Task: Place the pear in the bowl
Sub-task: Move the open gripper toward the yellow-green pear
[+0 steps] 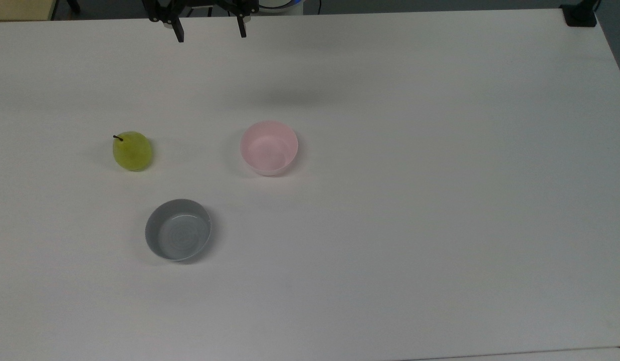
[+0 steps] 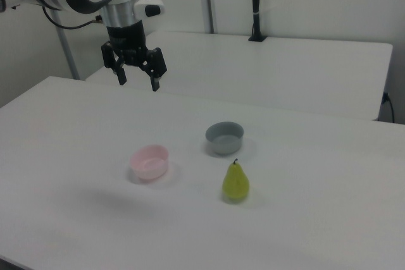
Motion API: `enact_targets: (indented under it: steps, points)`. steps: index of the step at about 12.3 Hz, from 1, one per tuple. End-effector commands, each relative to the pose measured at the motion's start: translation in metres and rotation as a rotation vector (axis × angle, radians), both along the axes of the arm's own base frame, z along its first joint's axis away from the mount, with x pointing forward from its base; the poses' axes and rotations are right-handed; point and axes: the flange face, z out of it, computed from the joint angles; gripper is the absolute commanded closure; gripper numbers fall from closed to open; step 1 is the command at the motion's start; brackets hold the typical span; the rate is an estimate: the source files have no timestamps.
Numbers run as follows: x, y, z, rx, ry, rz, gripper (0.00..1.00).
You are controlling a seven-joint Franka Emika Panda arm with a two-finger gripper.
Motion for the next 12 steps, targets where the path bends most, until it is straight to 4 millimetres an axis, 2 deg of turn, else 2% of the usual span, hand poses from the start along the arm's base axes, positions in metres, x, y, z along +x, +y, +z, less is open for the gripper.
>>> enact_targets:
  steps: [1, 4, 8, 9, 12]
  points:
    - [-0.004, 0.000, 0.000, 0.010, -0.011, -0.004, 0.00]
    - [-0.005, -0.003, -0.001, -0.001, -0.013, 0.099, 0.00]
    - [-0.010, -0.025, 0.000, -0.029, -0.006, 0.347, 0.00]
    - [-0.014, -0.027, -0.001, -0.047, 0.026, 0.358, 0.00]
    - [-0.017, -0.052, -0.002, -0.074, 0.038, 0.332, 0.00]
